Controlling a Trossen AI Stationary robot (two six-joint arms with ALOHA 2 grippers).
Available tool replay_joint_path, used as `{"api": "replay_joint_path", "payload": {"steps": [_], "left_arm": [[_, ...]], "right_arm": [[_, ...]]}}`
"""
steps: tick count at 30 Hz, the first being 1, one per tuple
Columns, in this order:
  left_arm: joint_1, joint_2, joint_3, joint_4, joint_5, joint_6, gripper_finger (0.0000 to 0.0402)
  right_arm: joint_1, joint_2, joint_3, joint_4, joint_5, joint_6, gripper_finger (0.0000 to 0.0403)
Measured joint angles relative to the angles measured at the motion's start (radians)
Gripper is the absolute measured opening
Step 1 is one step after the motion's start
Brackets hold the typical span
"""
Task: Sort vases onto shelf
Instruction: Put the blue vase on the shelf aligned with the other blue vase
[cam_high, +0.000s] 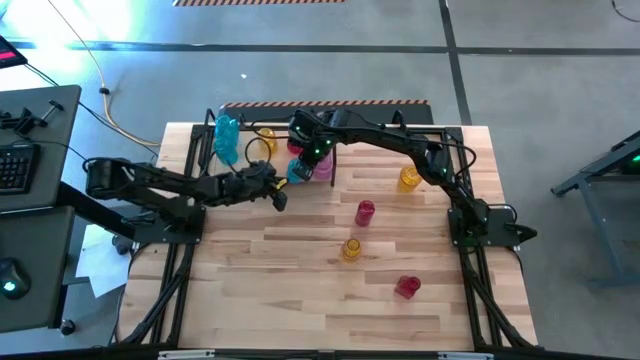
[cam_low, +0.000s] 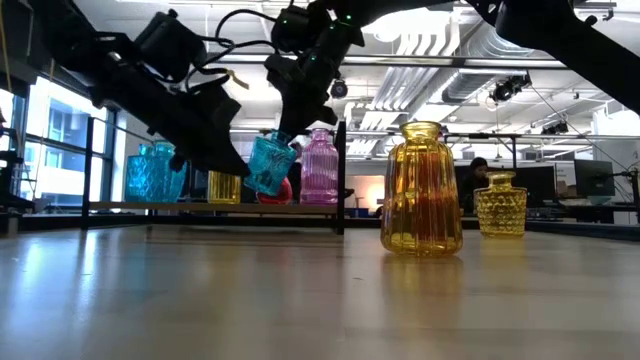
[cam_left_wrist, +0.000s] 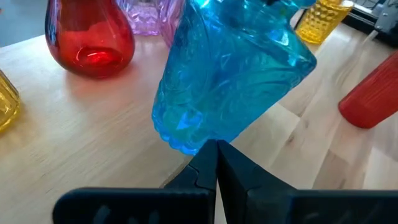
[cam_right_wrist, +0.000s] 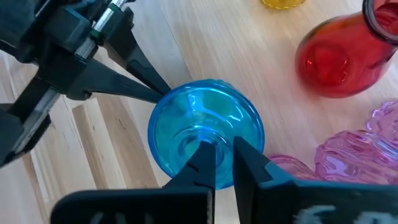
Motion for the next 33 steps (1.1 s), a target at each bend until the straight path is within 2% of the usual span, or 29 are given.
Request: {"api": "replay_joint_path", "payload": {"steps": [33], "left_arm": [[0.034,0.015,0.008,-0.007,0.019,-0.002,0.0]], "right_arm": [[-0.009,0.041,0.006,0.058,-0.009,-0.011,0.0006]]}}
